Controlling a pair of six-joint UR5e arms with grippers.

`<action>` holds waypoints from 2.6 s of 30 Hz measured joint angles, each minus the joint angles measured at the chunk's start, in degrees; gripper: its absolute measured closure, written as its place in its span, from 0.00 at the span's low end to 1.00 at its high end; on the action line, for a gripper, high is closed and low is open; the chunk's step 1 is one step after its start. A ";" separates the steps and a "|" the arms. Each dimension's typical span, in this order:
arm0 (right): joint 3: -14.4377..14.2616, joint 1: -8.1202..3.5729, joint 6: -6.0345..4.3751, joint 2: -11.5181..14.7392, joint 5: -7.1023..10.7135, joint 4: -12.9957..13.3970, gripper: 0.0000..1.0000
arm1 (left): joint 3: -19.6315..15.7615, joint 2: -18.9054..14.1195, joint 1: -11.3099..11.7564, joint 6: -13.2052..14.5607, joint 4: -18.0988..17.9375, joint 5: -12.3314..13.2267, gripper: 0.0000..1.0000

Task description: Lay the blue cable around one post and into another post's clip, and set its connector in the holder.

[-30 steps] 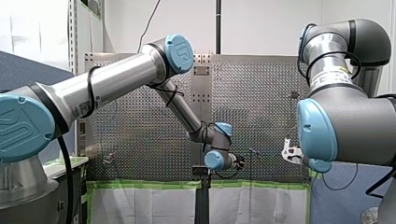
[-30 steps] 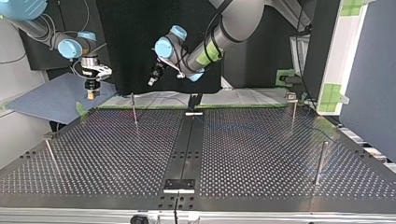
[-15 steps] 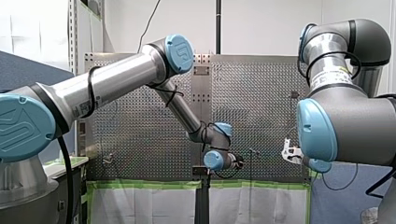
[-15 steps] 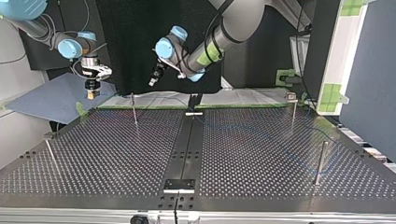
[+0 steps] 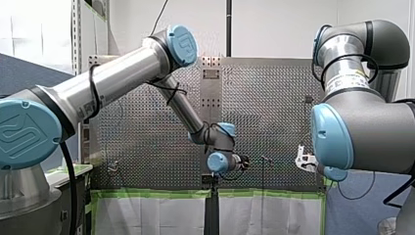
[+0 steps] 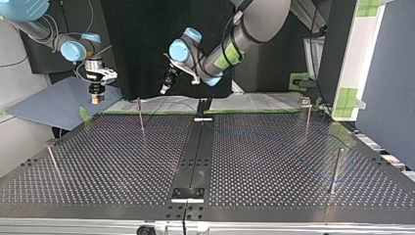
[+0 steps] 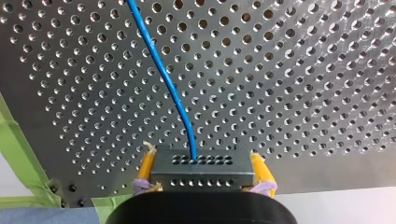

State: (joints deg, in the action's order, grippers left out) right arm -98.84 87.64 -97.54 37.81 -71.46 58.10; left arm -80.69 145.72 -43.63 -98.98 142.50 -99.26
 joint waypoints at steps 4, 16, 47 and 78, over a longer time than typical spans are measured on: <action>0.00 0.02 0.10 -0.02 0.00 -0.02 1.00 | -2.06 -2.05 0.04 0.04 -2.06 0.03 0.03; 0.00 0.19 0.14 -0.28 0.00 0.15 1.00 | -7.62 -7.60 -0.09 -2.06 -7.61 0.19 0.03; 0.00 0.30 -0.04 -0.46 -0.01 0.42 1.00 | -22.41 -22.39 11.27 2.32 -22.42 -3.72 0.00; 0.00 0.64 0.06 -0.48 0.00 0.44 1.00 | -38.25 -38.23 16.87 2.53 -31.93 -8.92 0.00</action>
State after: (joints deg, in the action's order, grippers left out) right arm -98.84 88.28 -97.49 37.32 -71.46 58.54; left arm -118.93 107.49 -26.76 -96.45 110.57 -108.18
